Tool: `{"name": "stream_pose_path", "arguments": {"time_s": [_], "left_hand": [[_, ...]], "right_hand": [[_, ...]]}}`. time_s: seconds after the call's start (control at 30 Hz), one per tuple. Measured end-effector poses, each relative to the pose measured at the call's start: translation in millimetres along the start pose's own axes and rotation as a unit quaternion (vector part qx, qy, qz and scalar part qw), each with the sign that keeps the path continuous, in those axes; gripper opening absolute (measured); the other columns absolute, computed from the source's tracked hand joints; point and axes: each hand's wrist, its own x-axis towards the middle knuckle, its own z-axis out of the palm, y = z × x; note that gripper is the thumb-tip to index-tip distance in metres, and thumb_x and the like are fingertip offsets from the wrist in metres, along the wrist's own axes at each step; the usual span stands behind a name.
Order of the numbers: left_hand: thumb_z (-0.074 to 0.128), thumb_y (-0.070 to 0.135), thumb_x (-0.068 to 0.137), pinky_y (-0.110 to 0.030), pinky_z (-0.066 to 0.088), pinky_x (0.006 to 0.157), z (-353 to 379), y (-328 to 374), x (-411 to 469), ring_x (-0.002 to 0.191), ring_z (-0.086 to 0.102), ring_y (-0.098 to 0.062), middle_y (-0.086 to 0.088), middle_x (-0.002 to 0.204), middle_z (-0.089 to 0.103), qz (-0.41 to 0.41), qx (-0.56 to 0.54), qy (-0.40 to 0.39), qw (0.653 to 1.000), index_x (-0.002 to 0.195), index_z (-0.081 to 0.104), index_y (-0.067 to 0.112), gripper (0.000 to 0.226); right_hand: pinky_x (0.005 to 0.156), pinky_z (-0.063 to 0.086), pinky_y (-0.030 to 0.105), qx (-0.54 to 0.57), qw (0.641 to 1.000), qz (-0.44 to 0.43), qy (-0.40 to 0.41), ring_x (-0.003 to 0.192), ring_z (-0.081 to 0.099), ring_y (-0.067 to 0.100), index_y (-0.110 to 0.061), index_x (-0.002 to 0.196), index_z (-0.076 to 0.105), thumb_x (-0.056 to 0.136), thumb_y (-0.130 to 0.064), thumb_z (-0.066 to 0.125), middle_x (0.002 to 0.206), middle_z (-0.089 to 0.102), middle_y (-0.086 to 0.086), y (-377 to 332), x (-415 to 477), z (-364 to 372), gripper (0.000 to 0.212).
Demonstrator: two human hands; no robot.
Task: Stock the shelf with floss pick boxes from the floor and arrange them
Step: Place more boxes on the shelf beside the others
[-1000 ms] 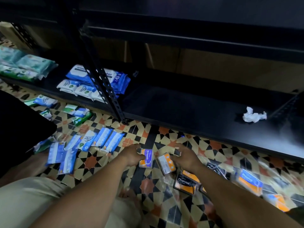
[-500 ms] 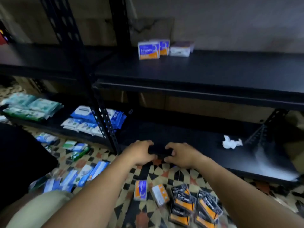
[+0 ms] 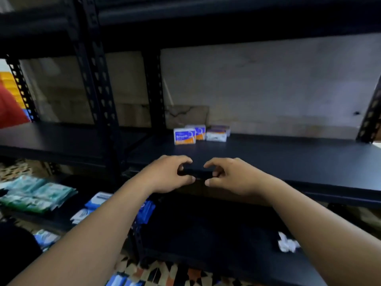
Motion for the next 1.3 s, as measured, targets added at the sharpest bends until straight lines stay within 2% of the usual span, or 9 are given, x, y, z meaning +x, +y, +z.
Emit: {"name": "stream_pose_path", "arguments": {"time_s": [0.13, 0.3, 0.53, 0.7, 0.87, 0.97, 1.07, 1.2, 1.3], "left_hand": [[0.069, 0.062, 0.076, -0.032, 0.051, 0.091, -20.6, -3.6, 31.0, 0.093, 0.061, -0.007, 0.013, 0.107, 0.061, 0.012, -0.01, 0.043, 0.999, 0.132, 0.054, 0.04, 0.062], [0.073, 0.056, 0.076, -0.025, 0.05, 0.088, -3.4, -21.2, 65.8, 0.089, 0.062, -0.004, 0.014, 0.098, 0.064, -0.003, -0.066, 0.045, 0.997, 0.122, 0.063, 0.037, 0.051], [0.074, 0.044, 0.08, -0.022, 0.05, 0.087, 33.2, -53.5, 104.1, 0.091, 0.064, -0.003, 0.014, 0.094, 0.066, -0.005, -0.108, 0.076, 0.991, 0.11, 0.069, 0.034, 0.031], [0.074, 0.039, 0.081, -0.021, 0.046, 0.08, 39.2, -71.8, 140.8, 0.083, 0.06, -0.008, 0.01, 0.102, 0.061, -0.009, -0.095, 0.15, 0.984, 0.12, 0.065, 0.03, 0.041], [0.069, 0.04, 0.081, -0.036, 0.049, 0.093, 40.7, -81.7, 170.3, 0.113, 0.051, -0.019, 0.003, 0.125, 0.034, -0.014, -0.047, 0.265, 0.963, 0.144, 0.039, 0.036, 0.071], [0.068, 0.047, 0.08, -0.039, 0.046, 0.097, 42.4, -84.3, 183.6, 0.13, 0.031, -0.023, -0.001, 0.14, 0.02, -0.045, 0.002, 0.247, 0.968, 0.148, 0.028, 0.038, 0.08], [0.064, 0.056, 0.082, -0.042, 0.042, 0.101, 45.0, -87.5, 189.7, 0.135, 0.02, -0.024, 0.001, 0.148, 0.012, -0.063, 0.03, 0.204, 0.976, 0.15, 0.026, 0.036, 0.081], [0.064, 0.055, 0.084, -0.04, 0.04, 0.104, 47.5, -92.2, 192.6, 0.133, 0.028, -0.021, 0.003, 0.146, 0.024, -0.054, 0.002, 0.196, 0.979, 0.15, 0.028, 0.035, 0.077], [0.065, 0.05, 0.085, -0.039, 0.043, 0.101, 47.7, -93.5, 192.8, 0.128, 0.037, -0.019, 0.004, 0.14, 0.033, -0.045, -0.025, 0.203, 0.978, 0.147, 0.033, 0.036, 0.072]], "right_hand": [[0.088, 0.041, 0.023, 0.01, 1.0, 0.022, 0.019, 0.095, 0.057, 0.0, -0.043, 0.129, 0.053, 0.082, -0.059, 0.068, 0.107, 0.063, -0.014, 2.9, 28.9, -25.2, 0.052], [0.086, 0.044, 0.022, 0.025, 0.998, 0.064, 0.016, 0.092, 0.06, 0.003, -0.036, 0.121, 0.06, 0.081, -0.053, 0.072, 0.099, 0.064, -0.012, 24.6, 54.8, -15.0, 0.045], [0.086, 0.043, 0.018, 0.071, 0.988, 0.074, 0.117, 0.096, 0.061, 0.003, -0.033, 0.113, 0.066, 0.083, -0.04, 0.075, 0.102, 0.066, -0.012, 62.3, 82.7, 11.4, 0.032], [0.088, 0.044, 0.024, 0.035, 0.981, 0.095, 0.167, 0.103, 0.058, 0.013, -0.031, 0.121, 0.062, 0.083, -0.043, 0.072, 0.114, 0.062, -0.004, 89.0, 121.9, 10.7, 0.041], [0.094, 0.045, 0.036, -0.021, 0.967, 0.112, 0.23, 0.12, 0.047, 0.022, -0.029, 0.128, 0.053, 0.087, -0.043, 0.063, 0.128, 0.054, 0.001, 110.0, 156.8, 7.6, 0.044], [0.099, 0.042, 0.042, -0.055, 0.96, 0.131, 0.24, 0.126, 0.04, 0.025, -0.028, 0.139, 0.042, 0.091, -0.045, 0.057, 0.138, 0.045, 0.003, 118.5, 174.7, 5.6, 0.054], [0.105, 0.037, 0.048, -0.072, 0.96, 0.163, 0.215, 0.134, 0.034, 0.03, -0.028, 0.148, 0.029, 0.093, -0.054, 0.051, 0.148, 0.035, 0.01, 126.2, 190.9, 3.1, 0.065], [0.108, 0.031, 0.053, -0.06, 0.967, 0.2, 0.146, 0.139, 0.027, 0.033, -0.031, 0.148, 0.03, 0.094, -0.063, 0.038, 0.155, 0.026, 0.012, 133.7, 202.6, 2.9, 0.063], [0.104, 0.036, 0.051, -0.036, 0.967, 0.195, 0.16, 0.13, 0.038, 0.032, -0.03, 0.137, 0.041, 0.095, -0.059, 0.038, 0.146, 0.038, 0.011, 133.1, 202.0, 3.1, 0.051]]}}
